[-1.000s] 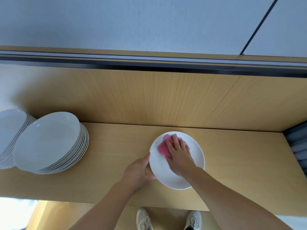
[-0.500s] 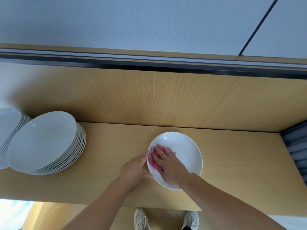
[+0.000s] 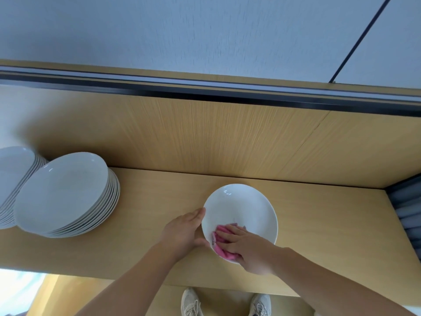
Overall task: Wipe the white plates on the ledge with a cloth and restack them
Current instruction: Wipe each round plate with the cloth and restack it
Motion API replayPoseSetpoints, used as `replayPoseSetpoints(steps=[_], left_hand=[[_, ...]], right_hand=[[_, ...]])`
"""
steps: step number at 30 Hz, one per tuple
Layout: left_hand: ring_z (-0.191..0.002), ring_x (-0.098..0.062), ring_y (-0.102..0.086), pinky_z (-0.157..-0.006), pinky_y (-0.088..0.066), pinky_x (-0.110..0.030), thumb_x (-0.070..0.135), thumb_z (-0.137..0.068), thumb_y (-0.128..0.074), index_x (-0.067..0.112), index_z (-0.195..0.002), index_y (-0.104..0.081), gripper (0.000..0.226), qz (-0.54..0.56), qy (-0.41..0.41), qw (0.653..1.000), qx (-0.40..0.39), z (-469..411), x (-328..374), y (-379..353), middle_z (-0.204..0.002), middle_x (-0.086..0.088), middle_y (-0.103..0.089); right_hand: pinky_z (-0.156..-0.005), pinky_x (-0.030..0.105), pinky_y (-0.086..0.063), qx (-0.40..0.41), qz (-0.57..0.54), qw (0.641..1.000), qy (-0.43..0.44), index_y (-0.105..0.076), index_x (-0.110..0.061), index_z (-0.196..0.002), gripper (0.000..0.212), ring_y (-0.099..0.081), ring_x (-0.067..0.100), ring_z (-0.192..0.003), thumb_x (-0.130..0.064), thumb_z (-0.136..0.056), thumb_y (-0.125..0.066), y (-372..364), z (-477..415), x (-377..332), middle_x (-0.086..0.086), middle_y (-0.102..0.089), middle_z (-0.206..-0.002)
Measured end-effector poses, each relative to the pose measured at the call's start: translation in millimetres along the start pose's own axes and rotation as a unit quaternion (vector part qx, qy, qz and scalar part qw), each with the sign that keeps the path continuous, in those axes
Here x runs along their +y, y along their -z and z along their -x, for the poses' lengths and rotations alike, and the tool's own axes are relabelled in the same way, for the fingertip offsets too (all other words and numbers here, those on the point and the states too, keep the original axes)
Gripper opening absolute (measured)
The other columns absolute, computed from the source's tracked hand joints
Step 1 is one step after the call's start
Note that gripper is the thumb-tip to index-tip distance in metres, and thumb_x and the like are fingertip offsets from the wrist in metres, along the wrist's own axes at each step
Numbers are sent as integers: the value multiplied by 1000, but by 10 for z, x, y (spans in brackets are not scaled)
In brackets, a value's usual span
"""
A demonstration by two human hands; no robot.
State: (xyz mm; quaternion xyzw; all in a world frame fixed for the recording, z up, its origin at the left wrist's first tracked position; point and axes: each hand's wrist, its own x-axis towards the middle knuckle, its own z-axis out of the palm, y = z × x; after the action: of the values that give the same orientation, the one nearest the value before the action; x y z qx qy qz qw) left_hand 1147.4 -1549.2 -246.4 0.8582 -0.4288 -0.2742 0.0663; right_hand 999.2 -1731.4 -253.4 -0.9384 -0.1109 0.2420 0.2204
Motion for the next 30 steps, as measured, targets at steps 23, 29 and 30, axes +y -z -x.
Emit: replayPoseSetpoints(steps=[23, 29, 30], left_hand=[[-92, -11, -68, -95, -39, -24, 57, -76, -50, 22, -74, -76, 43, 50, -182, 967, 172, 37, 83, -498, -85, 10, -73], [-90, -7, -62, -93, -40, -22, 56, -72, -52, 22, -70, -76, 41, 80, -175, 965, 177, 59, 117, -452, -80, 11, -73], [-89, -7, -62, -93, -40, -23, 55, -72, -52, 22, -70, -76, 41, 78, -176, 965, 178, 57, 113, -449, -80, 11, -73]], right_hand=[[-117, 42, 10, 29, 191, 977, -89, -13, -30, -155, 69, 12, 24, -149, -5, -98, -40, 516, -291, 404, -2, 10, -163], [-119, 39, 5, 51, 201, 960, -189, -7, -32, -156, 68, 8, 20, -150, -15, -96, -36, 448, -88, 482, -5, 5, -163], [-119, 40, 4, 44, 200, 957, -207, -5, -32, -156, 68, 8, 21, -150, -18, -97, -35, 421, -48, 473, -5, 6, -163]])
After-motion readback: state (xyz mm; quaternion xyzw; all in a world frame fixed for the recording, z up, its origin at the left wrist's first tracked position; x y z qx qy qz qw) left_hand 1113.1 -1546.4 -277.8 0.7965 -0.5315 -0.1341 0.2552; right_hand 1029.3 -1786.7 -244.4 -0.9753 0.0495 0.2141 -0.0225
